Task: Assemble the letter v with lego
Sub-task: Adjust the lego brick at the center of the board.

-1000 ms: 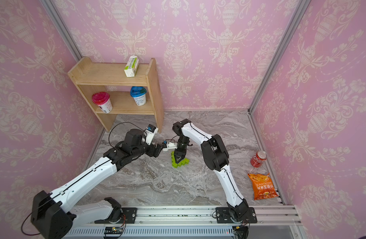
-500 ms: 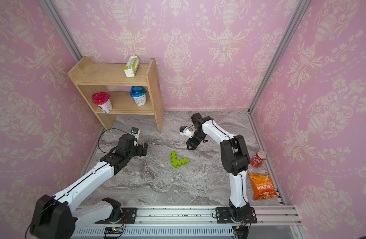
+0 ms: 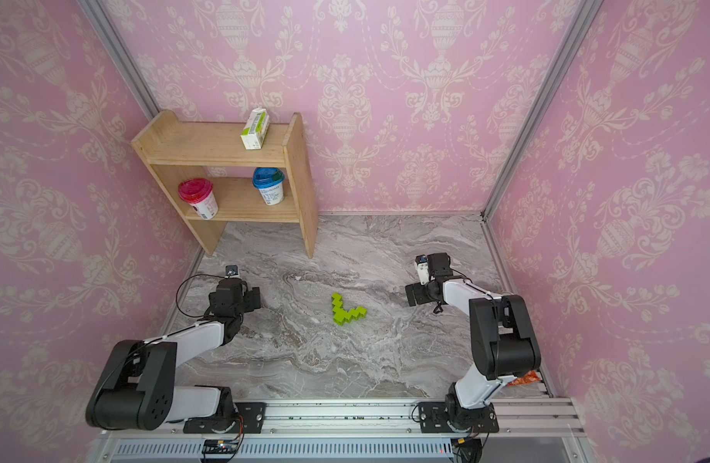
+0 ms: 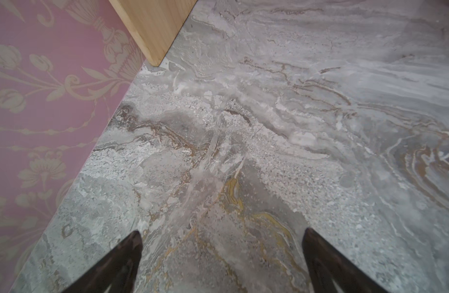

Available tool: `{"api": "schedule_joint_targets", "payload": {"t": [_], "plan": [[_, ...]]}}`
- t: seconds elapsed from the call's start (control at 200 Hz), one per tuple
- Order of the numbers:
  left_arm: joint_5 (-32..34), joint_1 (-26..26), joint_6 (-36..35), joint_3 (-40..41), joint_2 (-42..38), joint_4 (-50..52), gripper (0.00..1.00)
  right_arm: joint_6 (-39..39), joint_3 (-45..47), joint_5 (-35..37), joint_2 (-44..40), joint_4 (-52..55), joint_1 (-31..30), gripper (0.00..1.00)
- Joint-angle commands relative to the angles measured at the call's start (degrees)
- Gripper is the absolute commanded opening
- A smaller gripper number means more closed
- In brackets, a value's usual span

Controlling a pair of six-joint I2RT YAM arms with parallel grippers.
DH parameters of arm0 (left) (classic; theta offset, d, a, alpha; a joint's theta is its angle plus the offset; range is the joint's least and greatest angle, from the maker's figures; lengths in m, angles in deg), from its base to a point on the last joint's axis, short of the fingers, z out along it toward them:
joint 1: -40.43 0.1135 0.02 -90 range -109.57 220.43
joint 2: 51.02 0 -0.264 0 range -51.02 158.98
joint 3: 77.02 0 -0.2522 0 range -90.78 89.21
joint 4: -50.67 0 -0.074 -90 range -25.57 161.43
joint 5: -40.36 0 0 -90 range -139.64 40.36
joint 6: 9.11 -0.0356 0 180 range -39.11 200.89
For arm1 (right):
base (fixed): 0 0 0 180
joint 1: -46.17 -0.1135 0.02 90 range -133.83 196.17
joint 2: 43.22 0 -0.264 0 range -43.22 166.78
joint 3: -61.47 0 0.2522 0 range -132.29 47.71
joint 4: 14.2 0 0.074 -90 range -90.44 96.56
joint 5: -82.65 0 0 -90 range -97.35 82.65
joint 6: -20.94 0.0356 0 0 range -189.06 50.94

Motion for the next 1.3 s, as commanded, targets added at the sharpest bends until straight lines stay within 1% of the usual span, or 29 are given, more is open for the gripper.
{"api": "schedule_joint_targets", "payload": {"t": [0.0, 0.045, 0.1, 0.165, 0.275, 0.3, 0.35, 0.38, 0.415, 0.505, 0.68, 0.866, 1.061, 1.096, 1.291], "plan": [[-3.3, 1.9, -1.0, -0.5, 1.4, -6.6, 0.99, 2.4, 0.0, -0.1, -4.3, -4.5, -0.9, 1.00], [-4.1, 2.1, -1.0, -0.5, 1.5, -6.8, 0.99, 1.8, -1.0, 1.5, -6.3, 0.5, -3.5, 1.00], [-4.8, 2.1, -1.2, 0.0, 1.1, -7.4, 0.99, 2.1, -1.7, 5.9, -8.5, 6.2, -8.4, 1.00], [-4.1, 2.2, -0.9, 0.5, 0.6, -7.8, 0.99, 4.8, -2.2, 10.4, -10.3, 12.3, -14.7, 1.00], [-4.8, 2.2, -1.2, 0.5, 0.6, -7.9, 0.99, 10.9, -3.2, 12.0, -10.3, 20.0, -23.8, 1.00], [-4.9, 2.2, -1.2, 0.4, 0.7, -7.9, 0.99, 12.0, -3.3, 12.6, -9.8, 21.0, -25.8, 0.97], [-5.2, 2.2, -1.2, 0.5, 0.7, -7.8, 0.99, 13.3, -4.4, 14.9, -8.2, 23.4, -29.3, 0.87], [-5.2, 2.2, -1.2, 0.5, 0.7, -7.9, 0.99, 13.7, -6.0, 16.4, -7.2, 25.0, -31.4, 0.84], [-5.4, 2.2, -1.3, 0.5, 0.7, -7.9, 0.99, 14.3, -7.4, 16.0, -5.9, 25.6, -32.6, 0.82], [-5.2, 2.2, -1.2, 0.4, 0.7, -7.9, 0.99, 15.3, -9.8, 12.0, -2.5, 25.6, -33.7, 0.82], [-5.1, 2.2, -1.2, 0.4, 0.8, -7.8, 0.99, 15.9, -12.8, 11.4, 3.5, 26.8, -35.3, 0.84], [-5.0, 2.2, -1.2, 0.1, 1.0, -7.5, 0.99, 16.6, -15.9, 10.0, 5.9, 26.1, -35.3, 0.84], [-5.1, 2.2, -1.2, 0.2, 1.0, -7.5, 0.99, 16.8, -19.0, 12.1, 9.6, 27.4, -34.6, 0.84], [-5.1, 2.2, -1.2, 0.2, 1.0, -7.5, 0.99, 16.7, -21.2, 12.6, 10.1, 27.5, -34.4, 0.84], [-5.3, 2.2, -1.2, 0.2, 1.0, -7.7, 0.99, 15.6, -24.1, 14.9, 13.1, 26.3, -32.2, 0.84]]}}
